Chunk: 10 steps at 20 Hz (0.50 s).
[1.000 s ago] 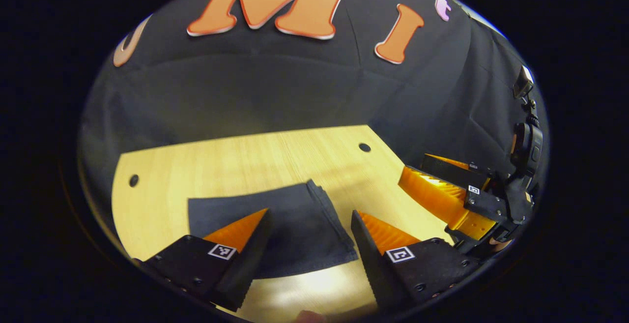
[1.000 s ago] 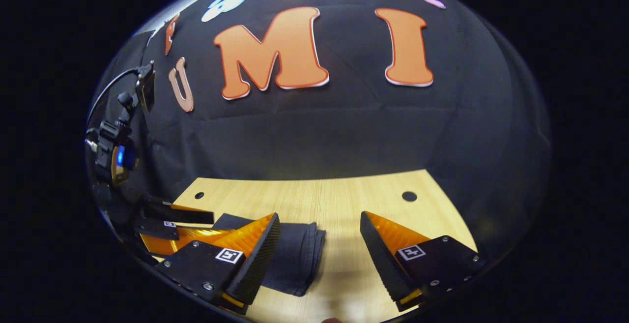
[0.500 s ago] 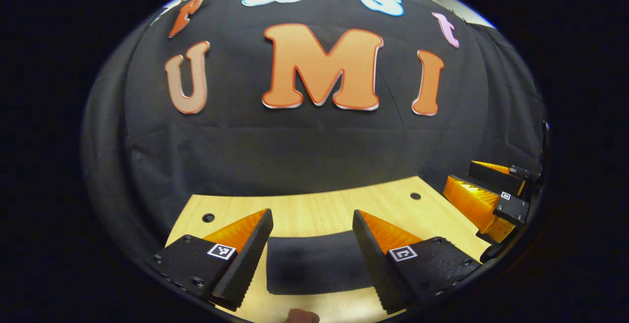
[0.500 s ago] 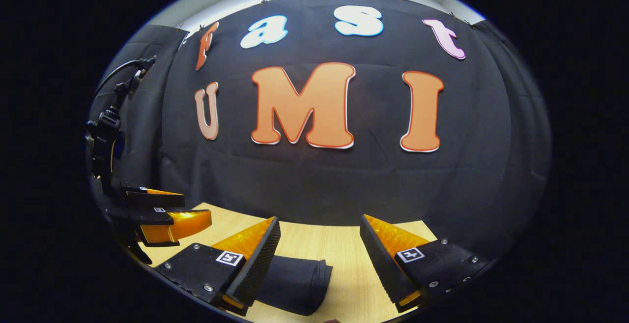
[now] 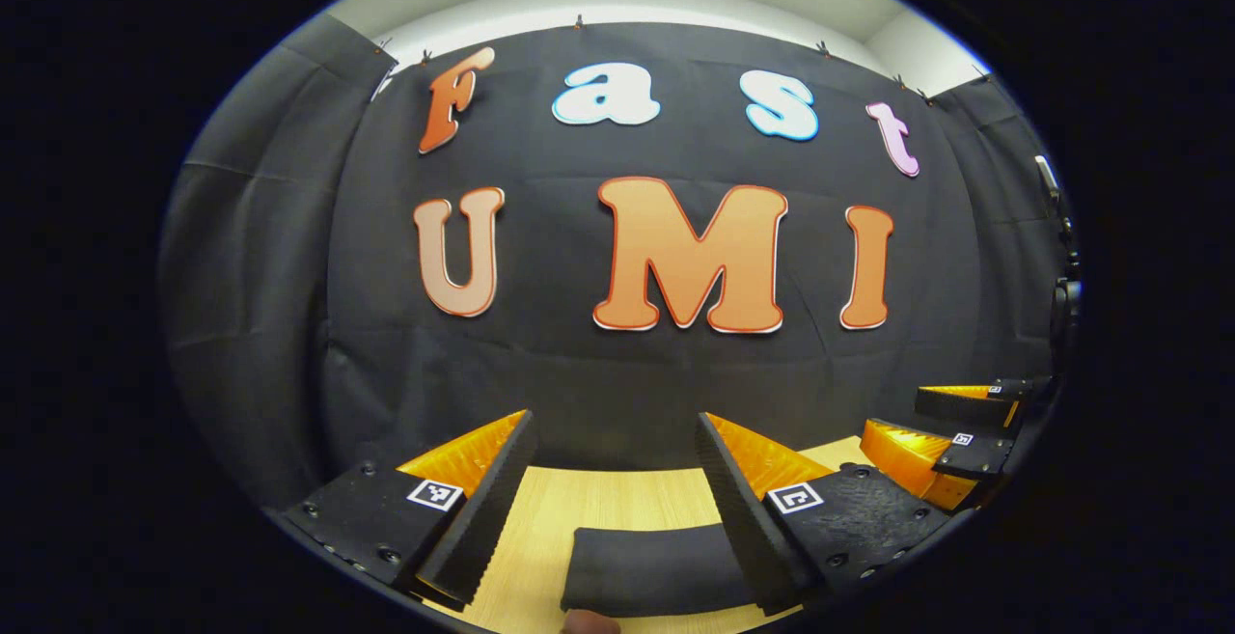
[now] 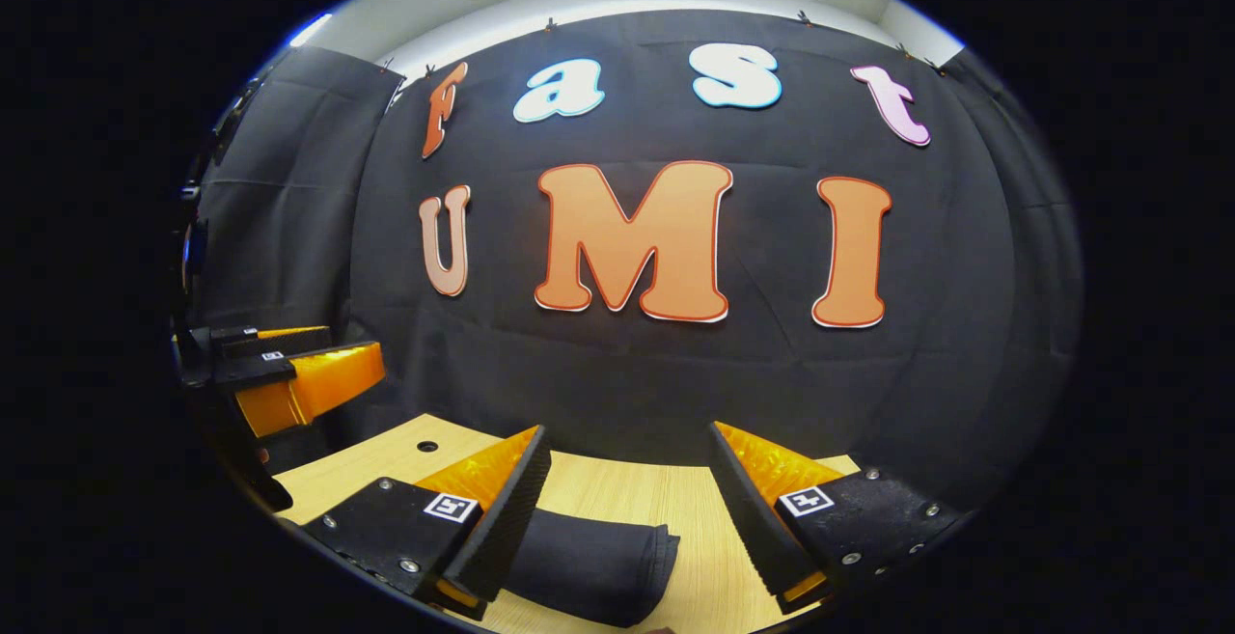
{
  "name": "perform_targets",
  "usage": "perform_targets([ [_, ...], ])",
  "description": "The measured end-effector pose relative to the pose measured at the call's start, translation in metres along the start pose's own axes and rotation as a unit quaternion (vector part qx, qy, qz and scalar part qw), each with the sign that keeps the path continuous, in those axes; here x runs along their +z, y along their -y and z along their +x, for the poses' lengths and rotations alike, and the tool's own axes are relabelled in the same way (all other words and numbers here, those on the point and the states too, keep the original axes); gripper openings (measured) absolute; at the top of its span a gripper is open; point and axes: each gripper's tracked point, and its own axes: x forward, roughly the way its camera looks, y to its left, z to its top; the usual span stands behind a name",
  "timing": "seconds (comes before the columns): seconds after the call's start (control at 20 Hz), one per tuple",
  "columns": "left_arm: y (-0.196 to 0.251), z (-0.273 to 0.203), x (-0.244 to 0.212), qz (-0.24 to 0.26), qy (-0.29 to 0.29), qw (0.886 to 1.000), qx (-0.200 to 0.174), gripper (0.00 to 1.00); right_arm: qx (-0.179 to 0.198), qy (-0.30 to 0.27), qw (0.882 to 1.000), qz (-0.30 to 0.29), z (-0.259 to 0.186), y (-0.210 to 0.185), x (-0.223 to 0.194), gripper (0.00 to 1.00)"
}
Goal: Grasp the waist and the cuffs of the jeans and fold them to make the two legs overlap; first hold the waist and fold one-third of the jeans toward the cuffs, then hold the cuffs and fold the remaining one-third in the same direction to finish folding.
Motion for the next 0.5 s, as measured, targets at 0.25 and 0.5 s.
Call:
perform_targets([
  [0.25, -0.001, -0.007, 0.015, 0.005, 0.032, 0.999, 0.003, 0.96, 0.005, -0.009, 1.000, -0.008, -0.003, -0.006, -0.005, 0.98],
  [0.5, 0.007, -0.017, 0.014, 0.013, 0.048, 0.999, -0.007, 0.96, 0.004, -0.001, 1.000, -0.001, -0.003, -0.007, -0.006, 0.98],
])
